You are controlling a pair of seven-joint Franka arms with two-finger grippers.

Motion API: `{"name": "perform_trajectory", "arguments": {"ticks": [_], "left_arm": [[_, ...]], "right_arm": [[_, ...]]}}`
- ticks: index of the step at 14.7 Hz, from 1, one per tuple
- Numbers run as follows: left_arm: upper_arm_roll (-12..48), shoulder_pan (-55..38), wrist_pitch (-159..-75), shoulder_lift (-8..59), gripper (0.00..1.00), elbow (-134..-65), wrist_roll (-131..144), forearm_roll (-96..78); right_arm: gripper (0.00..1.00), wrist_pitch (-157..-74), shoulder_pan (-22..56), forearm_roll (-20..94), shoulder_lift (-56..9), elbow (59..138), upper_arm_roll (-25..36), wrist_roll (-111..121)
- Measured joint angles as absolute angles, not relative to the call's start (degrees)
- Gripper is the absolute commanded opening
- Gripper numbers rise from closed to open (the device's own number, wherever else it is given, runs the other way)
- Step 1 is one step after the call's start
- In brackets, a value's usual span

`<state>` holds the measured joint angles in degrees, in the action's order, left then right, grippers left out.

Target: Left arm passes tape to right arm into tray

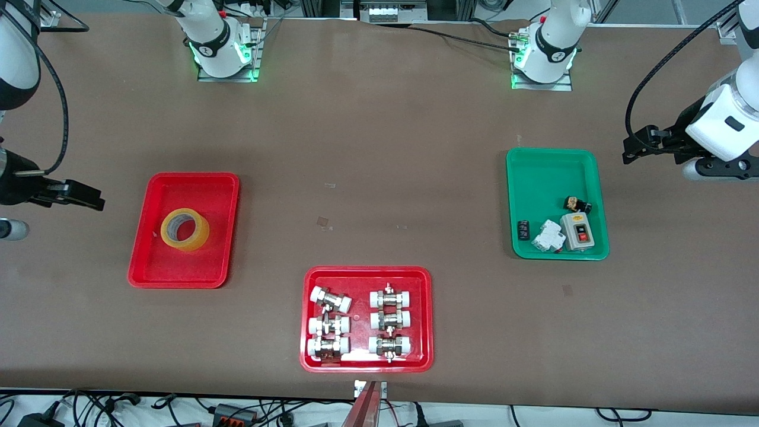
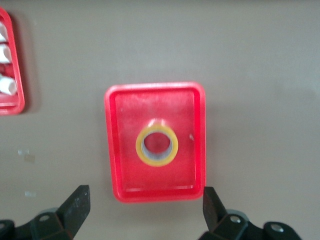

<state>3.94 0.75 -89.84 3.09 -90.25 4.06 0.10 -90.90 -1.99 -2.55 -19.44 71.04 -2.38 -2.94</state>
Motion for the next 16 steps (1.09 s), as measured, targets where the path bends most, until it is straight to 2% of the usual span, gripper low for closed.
{"name": "perform_trajectory", "arguments": {"ticks": [3, 5, 10, 16], "left_arm": [[3.9, 0.7, -89.8, 3.1, 1.0, -90.2, 4.1, 0.1], [3.9, 0.7, -89.8, 3.1, 1.0, -90.2, 4.1, 0.1], [3.9, 0.7, -89.8, 3.1, 1.0, -90.2, 4.1, 0.1], [3.9, 0.8, -89.8, 3.1, 1.0, -90.2, 4.1, 0.1]], "right_arm": [[1.0, -96.5, -1.1, -2.5, -16.1, 75.6, -0.2, 0.7], [1.0, -96.8, 0.2, -2.5, -14.0, 77.8, 1.8, 0.9], [1.0, -97.4, 0.7, -2.5, -11.3, 82.1, 2.4, 0.9], [1.0, -102.9, 1.0, -2.3, -1.7, 97.4, 2.6, 0.9]]}}
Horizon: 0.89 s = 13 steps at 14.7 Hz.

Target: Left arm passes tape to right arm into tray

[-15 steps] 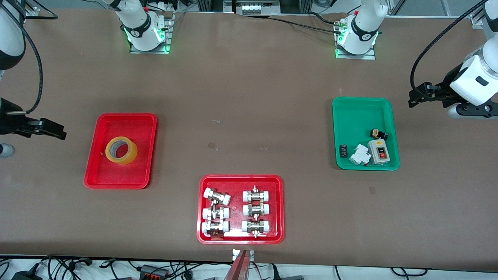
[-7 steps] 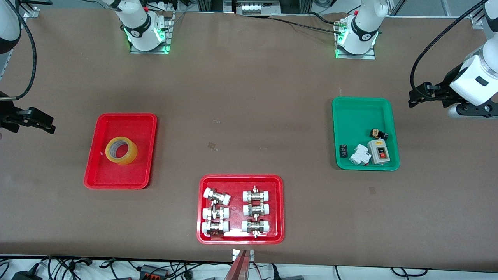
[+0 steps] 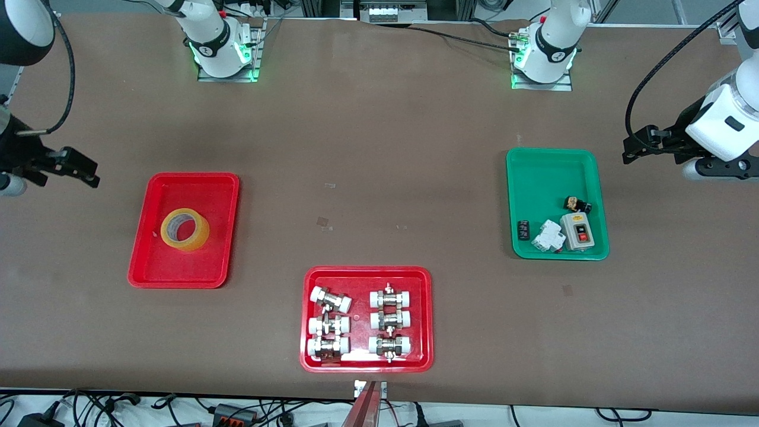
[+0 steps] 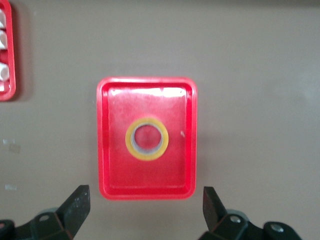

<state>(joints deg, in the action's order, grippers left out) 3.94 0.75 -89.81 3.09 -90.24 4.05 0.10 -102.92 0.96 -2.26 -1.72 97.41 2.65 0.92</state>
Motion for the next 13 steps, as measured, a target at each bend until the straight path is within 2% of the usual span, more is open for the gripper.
{"name": "perform_trajectory", "arguments": {"ticks": [3, 13], "left_arm": [[3.9, 0.7, -89.8, 3.1, 1.0, -90.2, 4.1, 0.1], [4.0, 0.7, -89.8, 3.1, 1.0, -90.2, 4.0, 0.1]], "right_arm": [[1.0, -103.4, 1.0, -1.7, 1.2, 101.6, 3.1, 0.9], [1.0, -102.4, 1.2, -1.3, 2.2, 101.0, 3.0, 1.0]]}}
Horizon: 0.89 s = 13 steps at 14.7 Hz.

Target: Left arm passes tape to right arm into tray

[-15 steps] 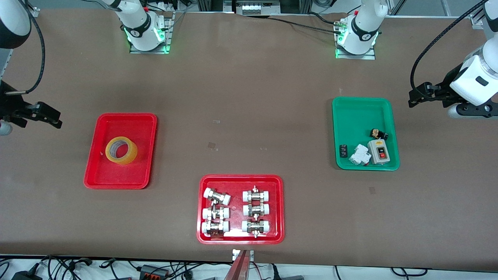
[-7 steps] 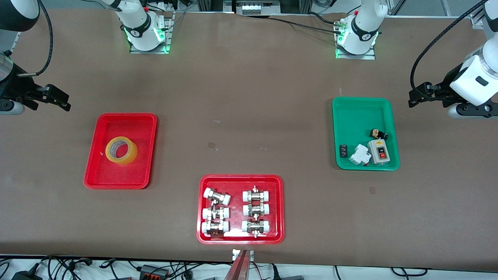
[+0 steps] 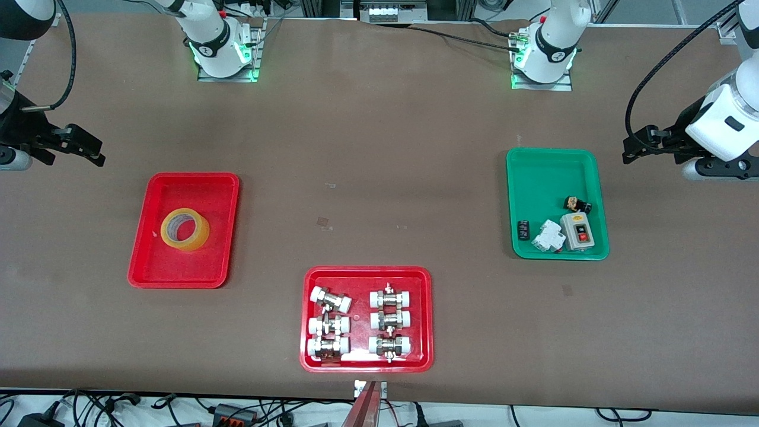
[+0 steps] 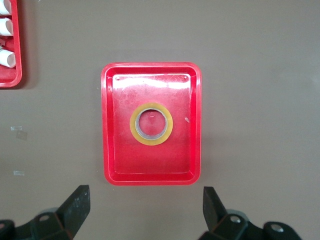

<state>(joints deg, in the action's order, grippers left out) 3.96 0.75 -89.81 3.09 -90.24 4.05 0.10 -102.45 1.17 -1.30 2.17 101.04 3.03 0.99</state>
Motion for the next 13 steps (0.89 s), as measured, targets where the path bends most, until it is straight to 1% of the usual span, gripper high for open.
{"name": "perform_trajectory", "arguments": {"ticks": [4, 9, 13], "left_arm": [[4.0, 0.7, -89.8, 3.1, 1.0, -90.2, 4.0, 0.1], [4.0, 0.7, -89.8, 3.1, 1.0, -90.2, 4.0, 0.1], [4.0, 0.7, -89.8, 3.1, 1.0, -90.2, 4.0, 0.1]], "right_arm": [[1.0, -102.4, 0.9, -1.3, 2.2, 101.0, 2.9, 1.0], [1.0, -102.4, -0.9, -1.3, 2.2, 101.0, 0.5, 1.0], [1.0, -100.7, -1.3, -1.2, 2.3, 101.0, 0.5, 1.0]]}}
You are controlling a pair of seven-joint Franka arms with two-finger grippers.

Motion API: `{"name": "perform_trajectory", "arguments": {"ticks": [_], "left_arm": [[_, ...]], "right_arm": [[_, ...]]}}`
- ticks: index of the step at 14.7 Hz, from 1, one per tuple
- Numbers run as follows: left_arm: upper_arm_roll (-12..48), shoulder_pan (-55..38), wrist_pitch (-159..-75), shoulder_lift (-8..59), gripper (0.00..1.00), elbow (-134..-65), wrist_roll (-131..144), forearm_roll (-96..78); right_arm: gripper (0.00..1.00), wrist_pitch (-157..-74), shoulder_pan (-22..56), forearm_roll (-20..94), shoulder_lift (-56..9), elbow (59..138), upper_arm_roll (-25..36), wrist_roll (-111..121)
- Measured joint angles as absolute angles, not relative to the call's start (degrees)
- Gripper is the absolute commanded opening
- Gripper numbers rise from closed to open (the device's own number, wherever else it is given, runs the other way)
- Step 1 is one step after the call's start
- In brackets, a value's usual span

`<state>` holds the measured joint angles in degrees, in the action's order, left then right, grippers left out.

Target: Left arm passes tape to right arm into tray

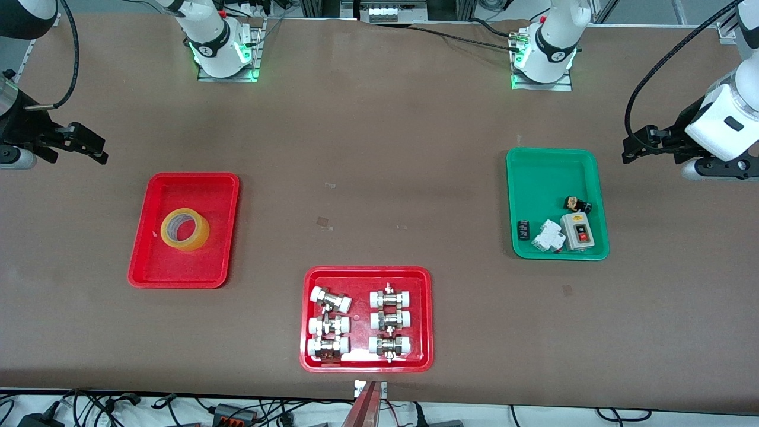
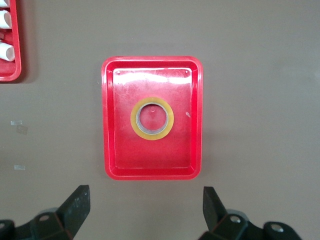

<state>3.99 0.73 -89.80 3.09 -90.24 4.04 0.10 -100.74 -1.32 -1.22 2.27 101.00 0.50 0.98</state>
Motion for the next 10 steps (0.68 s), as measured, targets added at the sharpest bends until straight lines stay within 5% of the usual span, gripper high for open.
{"name": "perform_trajectory", "arguments": {"ticks": [10], "left_arm": [[4.0, 0.7, -89.8, 3.1, 1.0, -90.2, 4.0, 0.1]], "right_arm": [[1.0, -98.9, -1.3, -1.2, 2.7, 101.0, 0.2, 1.0]]}}
